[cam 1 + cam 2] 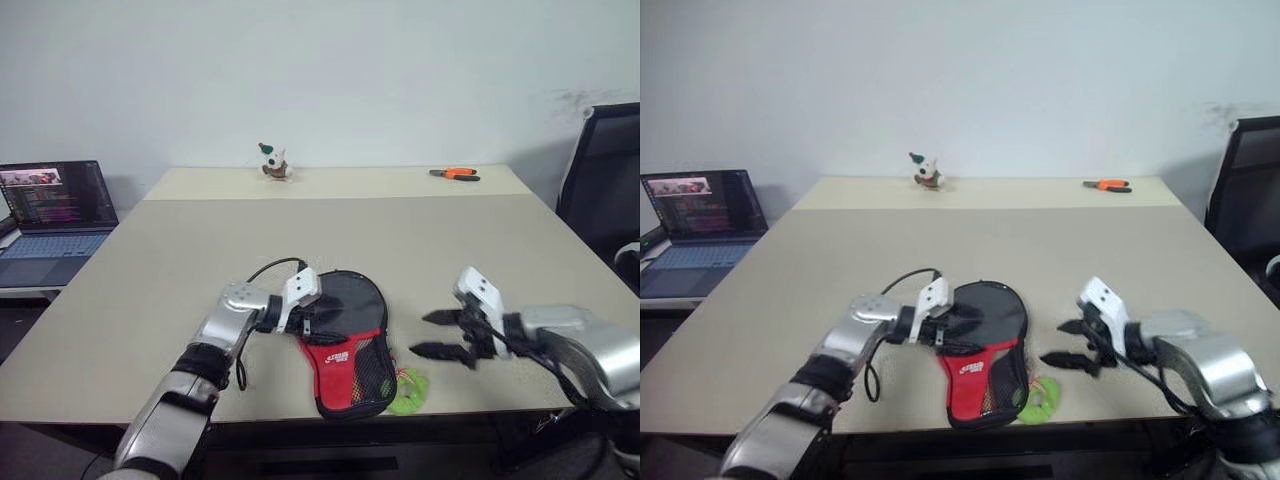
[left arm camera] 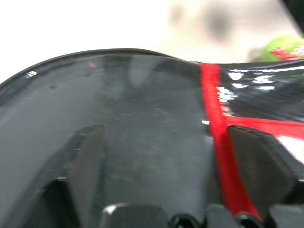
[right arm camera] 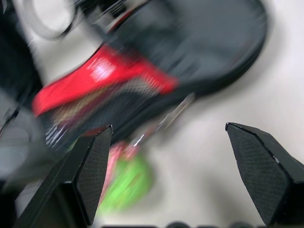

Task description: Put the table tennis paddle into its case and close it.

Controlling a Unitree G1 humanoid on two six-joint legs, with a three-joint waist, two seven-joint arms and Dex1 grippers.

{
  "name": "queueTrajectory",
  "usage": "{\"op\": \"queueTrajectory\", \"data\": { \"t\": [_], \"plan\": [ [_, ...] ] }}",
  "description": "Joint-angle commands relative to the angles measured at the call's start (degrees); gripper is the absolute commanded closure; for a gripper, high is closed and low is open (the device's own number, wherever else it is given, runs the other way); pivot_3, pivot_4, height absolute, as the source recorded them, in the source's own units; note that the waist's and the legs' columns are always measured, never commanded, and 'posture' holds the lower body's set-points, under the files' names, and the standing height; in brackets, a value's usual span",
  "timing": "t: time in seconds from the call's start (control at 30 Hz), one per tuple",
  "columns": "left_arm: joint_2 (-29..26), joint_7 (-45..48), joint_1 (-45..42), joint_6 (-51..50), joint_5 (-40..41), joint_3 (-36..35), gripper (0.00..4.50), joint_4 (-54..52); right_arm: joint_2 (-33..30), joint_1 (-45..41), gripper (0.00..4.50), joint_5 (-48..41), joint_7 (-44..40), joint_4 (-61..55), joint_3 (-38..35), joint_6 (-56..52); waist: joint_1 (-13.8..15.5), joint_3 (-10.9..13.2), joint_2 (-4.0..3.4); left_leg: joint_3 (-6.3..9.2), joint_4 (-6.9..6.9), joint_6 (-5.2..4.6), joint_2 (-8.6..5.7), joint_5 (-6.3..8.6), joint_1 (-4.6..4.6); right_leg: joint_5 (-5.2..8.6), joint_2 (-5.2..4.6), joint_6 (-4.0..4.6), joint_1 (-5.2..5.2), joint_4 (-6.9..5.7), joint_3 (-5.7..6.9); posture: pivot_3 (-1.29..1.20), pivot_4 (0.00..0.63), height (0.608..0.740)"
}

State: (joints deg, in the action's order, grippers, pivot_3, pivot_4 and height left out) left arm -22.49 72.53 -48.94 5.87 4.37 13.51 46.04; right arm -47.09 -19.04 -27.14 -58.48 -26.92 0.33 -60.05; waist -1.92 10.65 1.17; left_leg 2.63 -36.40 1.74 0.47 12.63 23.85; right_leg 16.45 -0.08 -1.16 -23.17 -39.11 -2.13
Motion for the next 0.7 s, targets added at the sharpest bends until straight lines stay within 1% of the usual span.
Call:
{"op": "queueTrajectory", "data": {
  "t": [0.03, 0.07, 0.13, 0.23, 0.33, 0.47, 0.57, 0.7],
  "plan": [
    [1.0, -0.7, -2.3, 4.9, -1.8, -0.2, 0.02, 5.1, -3.5, 3.9, 0.31, -3.0, -1.1, -7.3, -1.2, 0.4, 0.0, 0.0, 0.01, -0.03, -0.01, 0.00, 0.00, 0.00, 0.01, 0.00, 0.00, -0.01, 0.00, 0.01, 0.00, 0.00, 0.150, 0.740],
    [1.3, -0.8, -2.7, 6.1, -2.4, -0.1, 0.02, 6.5, -3.6, 5.1, 0.31, -3.5, -0.3, -8.7, -0.8, 0.4, 0.0, 0.0, 0.02, -0.09, -0.02, 0.00, 0.00, 0.00, 0.01, -0.01, 0.00, -0.05, 0.00, 0.01, 0.01, 0.00, 0.150, 0.740],
    [1.4, -1.2, -2.8, 9.0, -3.8, 0.3, 0.02, 9.2, -0.6, 5.8, 0.31, 0.2, 5.3, -7.6, 2.7, 2.3, 0.0, -0.1, 0.10, -0.10, -0.09, 0.00, 0.00, 0.00, -0.01, -0.01, 0.01, -0.08, 0.04, 0.00, 0.00, 0.00, 0.150, 0.740],
    [1.2, -0.6, -2.9, 11.0, -4.8, 0.5, 0.02, 11.7, 3.7, 4.3, 0.31, 3.5, 10.9, -2.6, 5.4, 4.0, 0.0, -0.1, 0.12, -0.14, -0.27, 0.00, 0.06, 0.00, -0.04, -0.05, 0.08, -0.13, 0.10, -0.03, -0.02, 0.00, 0.150, 0.740],
    [0.7, 0.1, -2.7, 12.3, -5.3, 0.7, 0.02, 12.8, 5.5, 3.0, 0.31, 5.1, 12.4, 1.3, 7.6, 5.2, 0.0, -0.1, 0.12, -0.25, -0.46, 0.00, 0.09, 0.00, -0.05, -0.13, 0.10, -0.24, 0.13, -0.04, -0.06, 0.00, 0.150, 0.740],
    [0.4, 1.1, -2.2, 12.9, -5.2, 0.5, 0.02, 12.9, 4.6, 2.4, 0.31, 8.4, 11.7, 5.2, 12.2, 9.2, -0.1, -0.1, 0.14, -0.29, -0.53, 0.00, 0.10, 0.00, -0.07, -0.17, 0.09, -0.32, 0.18, -0.01, -0.11, 0.00, 0.150, 0.740],
    [0.0, 1.8, -1.4, 13.0, -5.0, 0.4, 0.00, 12.6, 3.3, 1.8, 0.87, 9.5, 9.8, 6.2, 13.8, 11.4, -0.1, -0.2, 0.17, -0.32, -0.52, 0.00, 0.12, 0.00, -0.13, -0.18, 0.17, -0.31, 0.20, -0.02, -0.13, 0.00, 0.150, 0.740],
    [-0.3, 3.3, -0.5, 12.0, -4.4, 0.0, 0.00, 12.1, 1.9, 0.8, 2.18, 8.9, 6.9, 6.2, 13.9, 12.5, -0.1, -0.2, 0.19, -0.30, -0.52, 0.00, 0.12, 0.00, -0.23, -0.18, 0.18, -0.30, 0.35, 0.00, -0.11, 0.00, 0.150, 0.740]
  ]
}}
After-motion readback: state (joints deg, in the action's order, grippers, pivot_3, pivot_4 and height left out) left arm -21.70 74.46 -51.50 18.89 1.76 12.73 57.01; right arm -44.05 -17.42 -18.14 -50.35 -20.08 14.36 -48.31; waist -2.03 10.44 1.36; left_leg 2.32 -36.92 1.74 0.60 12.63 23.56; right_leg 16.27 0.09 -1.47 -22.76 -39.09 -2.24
